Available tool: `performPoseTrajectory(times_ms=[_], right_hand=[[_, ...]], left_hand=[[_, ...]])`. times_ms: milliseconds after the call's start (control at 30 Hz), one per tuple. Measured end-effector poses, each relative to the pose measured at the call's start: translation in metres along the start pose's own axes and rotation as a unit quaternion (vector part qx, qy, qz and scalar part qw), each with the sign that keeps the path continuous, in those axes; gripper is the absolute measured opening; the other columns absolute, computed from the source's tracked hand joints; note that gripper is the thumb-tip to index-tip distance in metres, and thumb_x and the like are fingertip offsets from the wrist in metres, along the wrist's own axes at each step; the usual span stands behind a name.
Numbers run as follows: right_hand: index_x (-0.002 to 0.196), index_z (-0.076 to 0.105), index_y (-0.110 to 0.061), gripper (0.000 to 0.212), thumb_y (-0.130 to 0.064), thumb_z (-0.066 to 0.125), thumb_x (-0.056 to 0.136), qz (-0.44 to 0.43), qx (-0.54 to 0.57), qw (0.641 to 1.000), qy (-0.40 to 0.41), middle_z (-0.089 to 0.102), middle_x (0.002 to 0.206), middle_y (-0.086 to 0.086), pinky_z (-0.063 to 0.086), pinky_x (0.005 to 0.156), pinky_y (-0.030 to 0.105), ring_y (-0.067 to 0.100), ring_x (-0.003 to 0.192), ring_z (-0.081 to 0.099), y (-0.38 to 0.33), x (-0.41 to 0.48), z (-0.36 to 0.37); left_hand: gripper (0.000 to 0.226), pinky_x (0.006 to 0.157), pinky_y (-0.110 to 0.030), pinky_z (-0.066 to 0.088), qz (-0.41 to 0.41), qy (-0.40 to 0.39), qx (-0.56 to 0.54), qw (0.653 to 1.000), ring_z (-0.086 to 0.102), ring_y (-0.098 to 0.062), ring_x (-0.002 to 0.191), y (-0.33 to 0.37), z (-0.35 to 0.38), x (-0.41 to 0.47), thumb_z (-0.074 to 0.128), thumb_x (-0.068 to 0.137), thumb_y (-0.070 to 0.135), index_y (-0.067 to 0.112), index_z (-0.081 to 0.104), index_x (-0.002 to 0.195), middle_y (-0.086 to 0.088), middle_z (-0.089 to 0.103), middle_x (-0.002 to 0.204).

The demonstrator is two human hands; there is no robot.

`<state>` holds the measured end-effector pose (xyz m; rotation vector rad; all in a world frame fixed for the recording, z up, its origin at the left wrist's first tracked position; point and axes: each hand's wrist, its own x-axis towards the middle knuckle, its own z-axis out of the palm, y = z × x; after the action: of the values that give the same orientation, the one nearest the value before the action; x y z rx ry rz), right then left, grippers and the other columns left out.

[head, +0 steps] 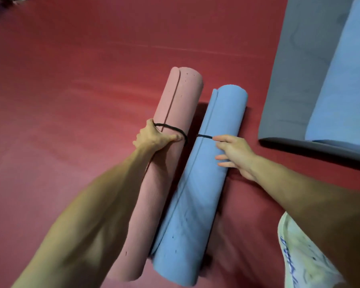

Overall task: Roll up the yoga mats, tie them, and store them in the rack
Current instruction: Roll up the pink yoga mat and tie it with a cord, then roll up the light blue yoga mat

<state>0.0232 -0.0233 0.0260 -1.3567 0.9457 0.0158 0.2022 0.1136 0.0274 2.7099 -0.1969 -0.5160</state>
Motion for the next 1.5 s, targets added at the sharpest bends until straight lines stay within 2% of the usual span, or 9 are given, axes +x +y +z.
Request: performPoseTrajectory(times_ms=[133, 433, 600, 700, 767, 900, 1033, 1267, 1500], right_hand=[[0.118, 0.062, -0.023, 0.024, -0.017, 0.051, 0.097, 0.013, -0.014, 1.000, 0.021, 0.056, 0.119, 0.001, 0.056, 0.077, 0.036, 0.025, 0.091, 0.062, 0.017, 0.017, -0.006], [0.117, 0.060, -0.017, 0.022, -0.018, 0.057, 0.095, 0.041, -0.115, 0.993, 0.007, 0.063, 0.113, 0.008, 0.055, 0.080, 0.038, 0.022, 0.089, 0.061, 0.025, 0.013, -0.023], [0.123, 0.059, -0.011, 0.029, -0.018, 0.057, 0.095, 0.012, -0.166, 0.986, 0.001, 0.062, 0.111, 0.009, 0.053, 0.074, 0.033, 0.019, 0.084, 0.057, -0.009, -0.009, -0.033], [0.119, 0.062, -0.003, 0.029, -0.017, 0.059, 0.093, -0.011, -0.222, 0.975, 0.008, 0.060, 0.098, 0.019, 0.047, 0.065, 0.032, 0.020, 0.080, 0.050, -0.041, -0.029, -0.055], [0.113, 0.063, -0.002, 0.027, -0.019, 0.060, 0.092, -0.020, -0.241, 0.970, 0.013, 0.058, 0.094, 0.012, 0.044, 0.068, 0.032, 0.020, 0.079, 0.051, -0.065, -0.047, -0.078], [0.116, 0.060, -0.009, 0.028, -0.027, 0.058, 0.095, -0.042, -0.270, 0.962, 0.026, 0.057, 0.100, 0.005, 0.043, 0.069, 0.028, 0.019, 0.080, 0.054, -0.114, -0.092, -0.147], [0.120, 0.056, -0.012, 0.029, -0.028, 0.055, 0.096, -0.040, -0.243, 0.966, 0.076, 0.060, 0.111, 0.007, 0.048, 0.087, 0.036, 0.021, 0.093, 0.060, -0.131, -0.146, -0.246], [0.113, 0.061, -0.013, 0.022, -0.025, 0.056, 0.095, -0.028, -0.212, 0.956, 0.200, 0.063, 0.115, 0.008, 0.049, 0.084, 0.035, 0.021, 0.097, 0.062, -0.088, -0.216, -0.415], [0.101, 0.063, -0.015, 0.011, -0.021, 0.058, 0.093, 0.005, -0.228, 0.945, 0.236, 0.063, 0.109, 0.009, 0.045, 0.075, 0.030, 0.020, 0.092, 0.058, -0.010, -0.216, -0.499]], left_hand=[[0.099, 0.098, -0.047, 0.041, -0.009, -0.015, 0.019, 1.000, 0.053, -0.033, 0.116, -0.004, 0.042, 0.017, 0.080, 0.044, 0.067, 0.021, 0.039, 0.121, -0.007, 0.056, 0.121], [0.096, 0.112, -0.047, 0.024, 0.011, -0.014, 0.047, 0.999, 0.026, -0.035, 0.138, -0.026, 0.059, 0.020, 0.062, 0.082, 0.052, 0.010, 0.010, 0.151, -0.015, 0.026, 0.151], [0.071, 0.099, -0.041, 0.041, 0.069, -0.069, -0.007, 0.995, 0.042, -0.037, 0.125, -0.001, 0.031, -0.015, 0.057, 0.081, 0.031, 0.009, 0.028, 0.142, -0.019, 0.044, 0.139], [0.069, 0.100, -0.031, 0.038, 0.129, -0.128, -0.089, 0.979, 0.042, -0.026, 0.130, 0.043, 0.007, -0.056, 0.058, 0.087, 0.020, 0.008, 0.026, 0.147, -0.010, 0.042, 0.144], [0.064, 0.100, -0.028, 0.038, 0.193, -0.164, -0.102, 0.962, 0.045, -0.017, 0.125, 0.080, -0.004, -0.082, 0.062, 0.084, 0.024, 0.009, 0.036, 0.141, -0.001, 0.043, 0.138], [0.062, 0.109, -0.039, 0.036, 0.283, -0.175, -0.076, 0.940, 0.046, -0.022, 0.129, 0.166, -0.020, -0.134, 0.066, 0.081, 0.031, 0.017, 0.044, 0.138, -0.007, 0.048, 0.139], [0.043, 0.094, -0.021, 0.039, 0.354, -0.224, -0.062, 0.906, 0.054, -0.017, 0.118, 0.250, -0.026, -0.196, 0.062, 0.089, 0.016, 0.009, 0.054, 0.130, -0.007, 0.059, 0.129], [0.040, 0.096, -0.022, 0.040, 0.469, -0.252, 0.052, 0.845, 0.056, -0.019, 0.116, 0.371, 0.014, -0.297, 0.058, 0.092, 0.021, 0.010, 0.055, 0.130, -0.007, 0.059, 0.130], [0.042, 0.097, -0.025, 0.041, 0.507, -0.296, 0.151, 0.795, 0.055, -0.020, 0.116, 0.443, 0.101, -0.350, 0.057, 0.092, 0.025, 0.013, 0.053, 0.132, -0.005, 0.058, 0.132]])
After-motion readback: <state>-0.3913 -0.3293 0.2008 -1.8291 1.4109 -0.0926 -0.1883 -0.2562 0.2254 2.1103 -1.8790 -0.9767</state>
